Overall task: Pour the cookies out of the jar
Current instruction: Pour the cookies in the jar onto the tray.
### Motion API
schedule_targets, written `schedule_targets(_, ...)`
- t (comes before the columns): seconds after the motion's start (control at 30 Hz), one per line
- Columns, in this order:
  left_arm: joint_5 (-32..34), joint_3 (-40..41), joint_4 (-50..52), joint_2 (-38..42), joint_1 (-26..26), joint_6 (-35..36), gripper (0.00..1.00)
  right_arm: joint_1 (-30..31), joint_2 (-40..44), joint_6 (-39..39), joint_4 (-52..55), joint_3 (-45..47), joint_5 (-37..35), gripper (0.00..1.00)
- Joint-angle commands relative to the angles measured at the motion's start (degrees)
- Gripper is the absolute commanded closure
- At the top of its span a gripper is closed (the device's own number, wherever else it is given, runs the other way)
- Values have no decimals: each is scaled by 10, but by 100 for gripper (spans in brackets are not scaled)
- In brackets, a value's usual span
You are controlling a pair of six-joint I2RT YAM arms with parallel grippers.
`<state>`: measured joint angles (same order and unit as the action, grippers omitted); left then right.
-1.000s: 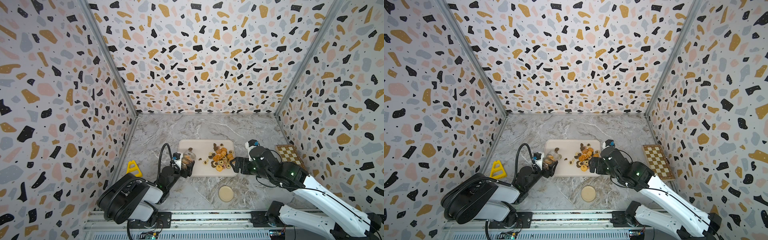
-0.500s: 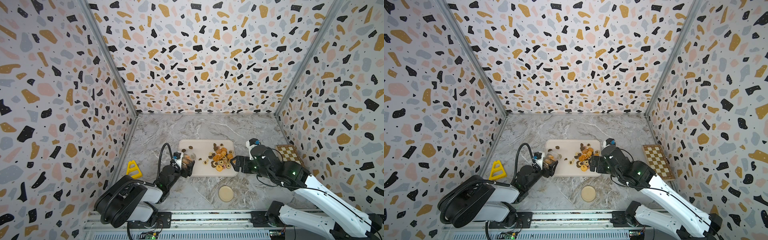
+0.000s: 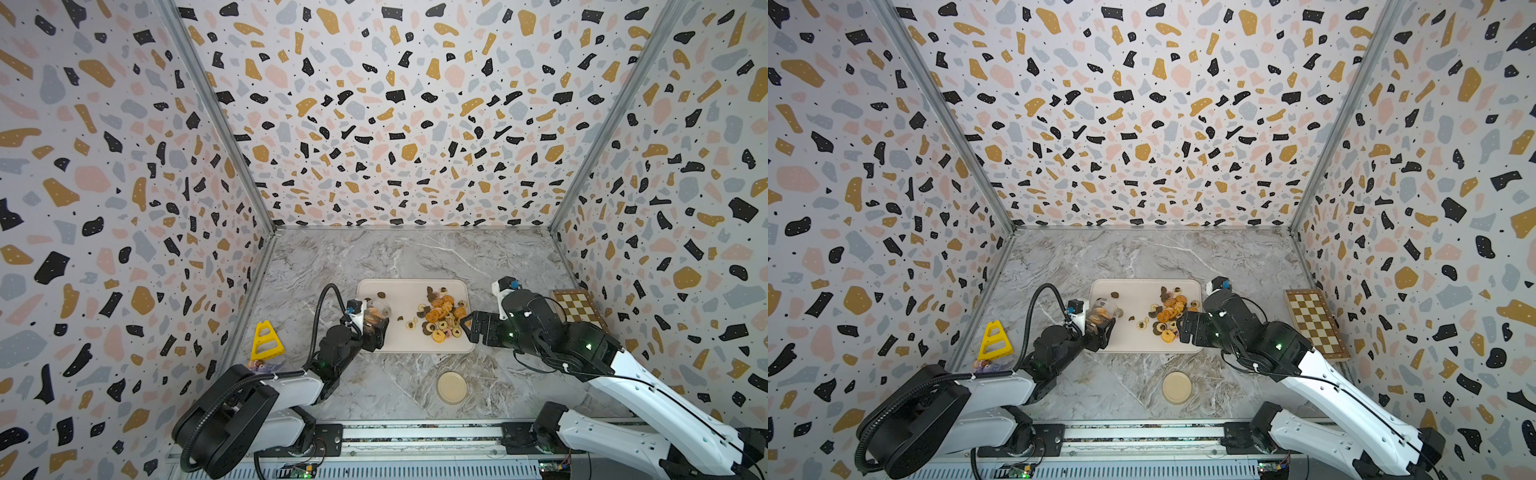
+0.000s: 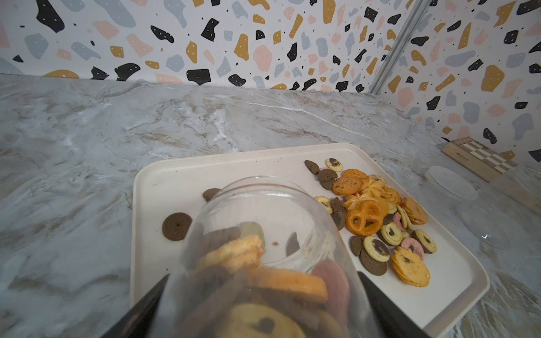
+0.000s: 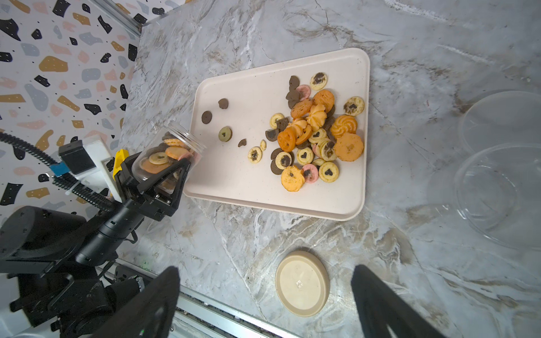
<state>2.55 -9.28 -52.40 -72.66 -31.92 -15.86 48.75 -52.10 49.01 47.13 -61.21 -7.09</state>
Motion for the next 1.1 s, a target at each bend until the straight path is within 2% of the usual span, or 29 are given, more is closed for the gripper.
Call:
schedule_targets(0.0,23,-33,-30,7,3,-4,100,-2,9,4,18,-21,-5,6)
schedule_targets(0.1,48,-37,-5,9,3,-12,100,-3,14,6,20,-20,-6,6)
schedule_targets(0.5,55,-66,80,20,2,-31,100,-4,11,6,24,-29,-8,6)
schedule_targets(0.93,61,-66,67,-19,3,-40,100,-4,1,6,25,-36,-7,7)
schedule_targets(1.07,64,-92,116,-18,3,-46,100,-4,1,7,29,-39,-9,7)
